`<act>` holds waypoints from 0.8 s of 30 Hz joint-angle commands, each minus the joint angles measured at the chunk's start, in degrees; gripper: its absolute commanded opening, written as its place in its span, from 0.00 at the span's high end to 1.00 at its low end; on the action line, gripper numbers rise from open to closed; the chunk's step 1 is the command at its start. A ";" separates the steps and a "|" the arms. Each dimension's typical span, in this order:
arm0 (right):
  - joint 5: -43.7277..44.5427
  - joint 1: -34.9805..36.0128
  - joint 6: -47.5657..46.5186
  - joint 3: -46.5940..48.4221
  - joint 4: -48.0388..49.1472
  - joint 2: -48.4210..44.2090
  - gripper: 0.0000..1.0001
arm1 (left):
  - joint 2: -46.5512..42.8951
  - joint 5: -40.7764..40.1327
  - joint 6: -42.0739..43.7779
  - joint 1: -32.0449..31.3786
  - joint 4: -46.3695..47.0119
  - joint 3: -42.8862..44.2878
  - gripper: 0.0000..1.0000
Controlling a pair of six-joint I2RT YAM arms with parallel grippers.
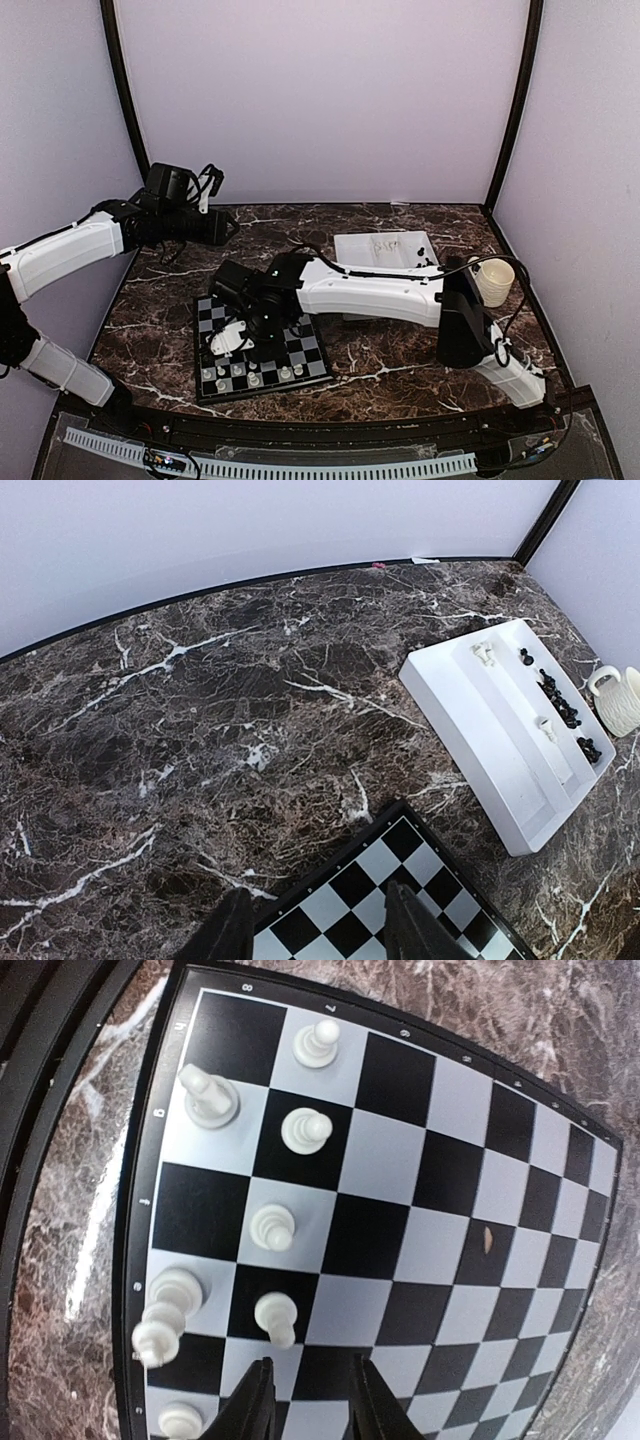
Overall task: Set up the chess pieces on the board
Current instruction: Place the pawn at d2, then pick up the rook from the storage box.
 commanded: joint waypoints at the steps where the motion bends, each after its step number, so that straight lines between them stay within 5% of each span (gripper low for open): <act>1: -0.28 -0.69 -0.11 -2.35 0.94 -10.24 0.71 | 0.05 0.57 1.18 0.38 0.83 -1.62 0.53; 9: -5.79 -8.10 2.77 -12.10 -1.67 -20.08 0.70 | 3.47 12.01 3.53 0.27 6.09 -2.62 0.56; 16: -5.97 -25.05 8.29 -30.41 4.01 -31.81 0.73 | 7.98 14.76 4.33 -5.17 6.29 1.90 0.58; 24: -2.91 -43.28 7.74 -40.30 5.95 -32.31 0.75 | 17.23 18.38 -0.49 -12.57 10.97 7.62 0.58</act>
